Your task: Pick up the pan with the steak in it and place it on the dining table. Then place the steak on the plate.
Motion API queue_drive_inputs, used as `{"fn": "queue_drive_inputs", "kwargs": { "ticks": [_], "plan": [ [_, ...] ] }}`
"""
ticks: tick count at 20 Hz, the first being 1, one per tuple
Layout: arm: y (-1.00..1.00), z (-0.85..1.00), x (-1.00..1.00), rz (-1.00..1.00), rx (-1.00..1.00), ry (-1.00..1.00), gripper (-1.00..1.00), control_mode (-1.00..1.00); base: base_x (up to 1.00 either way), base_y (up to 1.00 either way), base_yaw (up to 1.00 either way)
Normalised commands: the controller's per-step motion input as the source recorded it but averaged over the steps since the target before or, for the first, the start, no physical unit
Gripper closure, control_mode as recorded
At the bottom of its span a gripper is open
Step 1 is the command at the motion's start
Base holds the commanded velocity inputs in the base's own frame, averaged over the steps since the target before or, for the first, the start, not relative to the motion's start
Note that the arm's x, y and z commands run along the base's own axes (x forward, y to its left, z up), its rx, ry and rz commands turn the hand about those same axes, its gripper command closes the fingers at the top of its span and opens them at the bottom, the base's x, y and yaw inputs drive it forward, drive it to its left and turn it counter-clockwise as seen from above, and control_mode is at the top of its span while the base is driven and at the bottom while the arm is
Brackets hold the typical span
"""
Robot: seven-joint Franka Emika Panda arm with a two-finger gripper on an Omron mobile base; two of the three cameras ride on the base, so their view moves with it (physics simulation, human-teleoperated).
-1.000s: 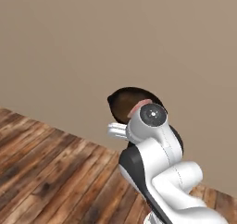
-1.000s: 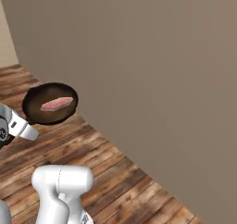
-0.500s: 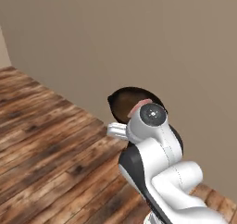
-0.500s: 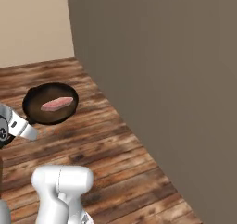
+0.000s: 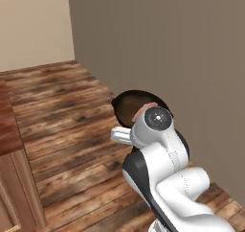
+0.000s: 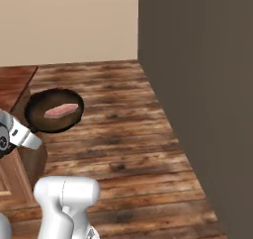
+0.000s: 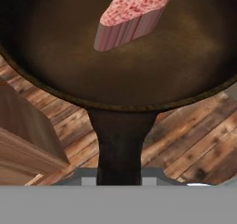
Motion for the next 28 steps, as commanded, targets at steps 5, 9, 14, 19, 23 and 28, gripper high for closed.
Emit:
{"fn": "queue_drive_inputs", "kwargs": {
  "ticks": [5,9,14,19,23,28],
  "plan": [
    [0.00,0.00,0.00,0.00,0.00,0.00,1.00,1.00,-0.04,0.00,0.50],
    [0.00,0.00,0.00,0.00,0.00,0.00,1.00,1.00,-0.02,0.00,0.49],
    [0.00,0.00,0.00,0.00,0.00,0.00,1.00,1.00,0.00,-0.15,0.27],
    [0.00,0.00,0.00,0.00,0.00,0.00,1.00,1.00,-0.01,-0.17,0.01],
    [0.00,0.00,0.00,0.00,0.00,0.00,1.00,1.00,-0.12,-0.88,0.01],
    [0.00,0.00,0.00,0.00,0.00,0.00,1.00,1.00,0.05,-0.72,0.00]
  ]
}}
